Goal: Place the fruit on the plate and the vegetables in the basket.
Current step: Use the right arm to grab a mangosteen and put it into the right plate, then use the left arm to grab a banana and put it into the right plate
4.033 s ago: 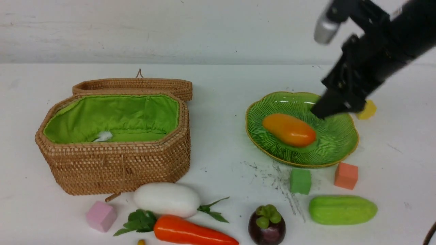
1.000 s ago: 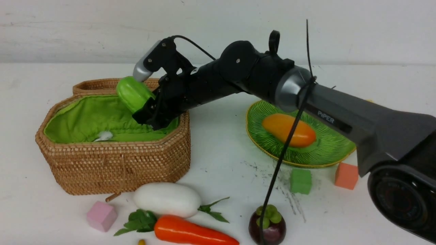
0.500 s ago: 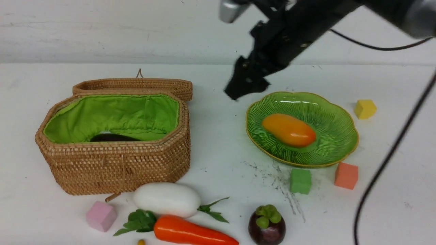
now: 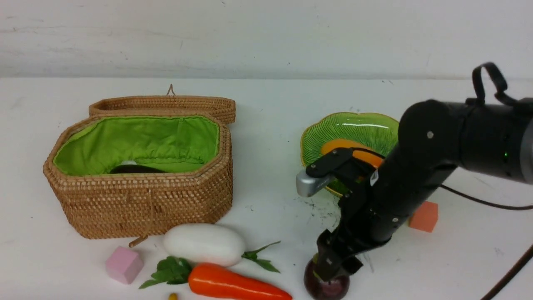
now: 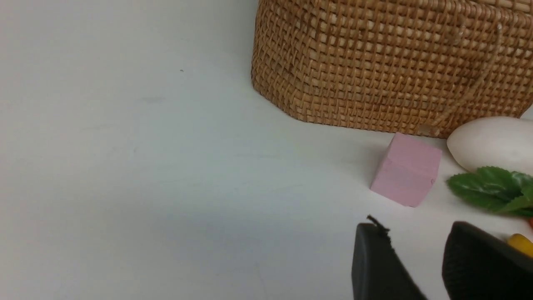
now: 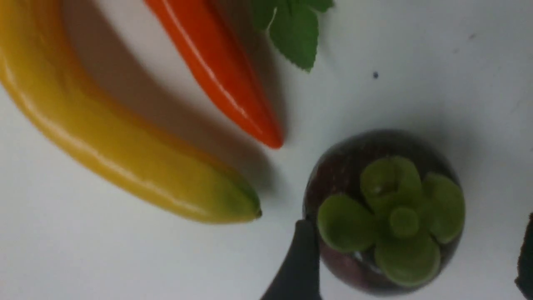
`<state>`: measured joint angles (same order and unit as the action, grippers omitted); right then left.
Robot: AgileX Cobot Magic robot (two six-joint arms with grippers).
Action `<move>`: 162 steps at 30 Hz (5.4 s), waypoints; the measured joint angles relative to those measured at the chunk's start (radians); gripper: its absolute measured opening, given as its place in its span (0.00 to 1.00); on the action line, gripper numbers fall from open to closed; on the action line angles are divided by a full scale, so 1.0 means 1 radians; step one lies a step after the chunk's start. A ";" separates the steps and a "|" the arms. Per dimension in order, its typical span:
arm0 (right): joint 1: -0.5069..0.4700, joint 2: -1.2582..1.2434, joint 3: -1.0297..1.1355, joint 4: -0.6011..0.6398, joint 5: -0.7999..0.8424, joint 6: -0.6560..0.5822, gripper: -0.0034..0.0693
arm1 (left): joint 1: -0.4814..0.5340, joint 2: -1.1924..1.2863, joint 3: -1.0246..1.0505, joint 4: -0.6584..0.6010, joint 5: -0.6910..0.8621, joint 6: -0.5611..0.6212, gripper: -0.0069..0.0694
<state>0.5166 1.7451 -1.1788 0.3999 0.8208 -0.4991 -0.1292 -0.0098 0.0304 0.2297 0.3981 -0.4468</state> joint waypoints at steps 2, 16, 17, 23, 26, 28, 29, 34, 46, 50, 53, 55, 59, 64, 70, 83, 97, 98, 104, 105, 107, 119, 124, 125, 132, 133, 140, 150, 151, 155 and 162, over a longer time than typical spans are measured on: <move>0.004 0.011 0.003 0.015 -0.036 0.017 0.94 | 0.000 0.000 0.000 0.000 0.000 0.000 0.40; 0.008 0.123 0.002 0.032 -0.035 0.026 0.86 | 0.000 0.000 0.000 0.000 0.000 0.000 0.40; 0.008 0.123 -0.001 0.022 -0.024 0.026 0.86 | 0.000 0.000 0.000 0.000 0.000 0.000 0.40; 0.006 0.113 -0.050 -0.057 0.130 0.014 0.86 | 0.000 0.000 0.000 0.000 0.000 0.000 0.40; -0.019 0.071 -0.117 -0.065 0.159 0.014 0.86 | 0.000 0.000 0.000 0.000 0.000 0.000 0.40; -0.057 0.041 -0.170 -0.065 0.162 0.014 0.86 | 0.000 0.000 0.000 0.000 0.000 0.000 0.40; -0.077 0.032 -0.192 -0.065 0.163 0.014 0.86 | 0.000 0.000 0.000 0.000 0.000 0.000 0.40; -0.236 0.024 -0.303 -0.063 0.147 0.035 0.86 | 0.000 0.000 0.000 0.000 0.000 0.000 0.40; -0.462 0.162 -0.323 0.100 -0.252 0.038 0.86 | 0.000 0.000 0.000 0.000 0.000 0.000 0.40; -0.461 0.266 -0.323 0.113 -0.322 0.035 0.86 | 0.000 0.000 0.000 0.000 0.000 0.000 0.40; -0.461 0.318 -0.323 0.114 -0.358 0.039 0.86 | 0.000 0.000 0.000 0.000 0.000 0.000 0.40; -0.461 0.331 -0.323 0.118 -0.363 0.040 0.86 | 0.000 0.000 0.000 0.000 0.000 0.000 0.40; -0.461 0.333 -0.323 0.135 -0.372 0.040 0.86 | 0.000 0.000 0.000 0.000 0.000 0.000 0.40; -0.461 0.330 -0.323 0.146 -0.352 0.041 0.97 | 0.000 0.000 0.000 0.000 0.000 0.000 0.40; -0.461 0.298 -0.323 0.131 -0.316 0.040 0.96 | 0.000 0.000 0.000 0.000 0.000 0.000 0.40; -0.461 -0.024 -0.323 -0.019 -0.098 0.058 0.83 | 0.000 0.000 0.000 0.000 0.000 0.000 0.40; -0.461 -0.495 -0.283 -0.150 0.363 0.248 0.72 | 0.000 0.000 0.000 0.000 0.000 0.000 0.40; -0.461 -0.502 -0.278 -0.150 0.363 0.250 0.72 | 0.000 0.000 0.000 0.000 0.000 0.000 0.40; -0.461 -0.750 -0.047 -0.150 0.309 0.355 0.40 | 0.000 0.000 0.000 0.000 0.000 0.000 0.40; -0.461 -0.799 0.015 -0.150 0.288 0.367 0.31 | 0.000 0.000 0.000 0.000 0.000 0.000 0.40; -0.461 -0.870 0.108 -0.150 0.242 0.384 0.18 | 0.000 0.000 0.000 0.000 0.000 0.000 0.40; -0.461 -1.184 0.501 -0.112 0.153 0.399 0.04 | 0.000 0.000 0.000 0.000 0.000 0.000 0.40; -0.461 -1.235 0.554 -0.156 0.138 0.399 0.04 | 0.000 0.000 0.000 0.000 0.000 0.000 0.40; -0.462 -1.241 0.565 -0.177 0.099 0.399 0.04 | 0.000 0.000 0.000 0.000 0.000 0.000 0.40; -0.552 -1.420 0.767 -0.221 -0.255 0.400 0.04 | 0.000 0.000 0.000 0.000 0.000 0.000 0.40; -0.567 -1.479 0.840 -0.226 -0.322 0.400 0.04 | 0.000 0.000 0.000 0.000 0.000 0.000 0.40; -0.576 -1.739 1.128 -0.283 -0.447 0.400 0.05 | 0.000 0.000 0.000 0.000 0.000 0.000 0.40; -0.580 -1.755 1.192 -0.295 -0.435 0.400 0.06 | 0.000 0.000 0.000 0.000 0.003 0.000 0.40; -0.580 -1.755 1.192 -0.295 -0.435 0.400 0.06 | 0.000 0.000 0.000 0.000 0.003 0.000 0.40; -0.580 -1.755 1.192 -0.295 -0.435 0.400 0.06 | 0.000 0.000 0.000 0.000 0.003 0.000 0.40; -0.580 -1.755 1.192 -0.295 -0.435 0.400 0.07 | 0.000 0.000 0.000 0.000 0.003 0.000 0.40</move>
<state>-0.0632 -0.0099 0.0134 0.1051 0.3860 -0.0993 -0.1292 -0.0098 0.0304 0.2297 0.4008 -0.4468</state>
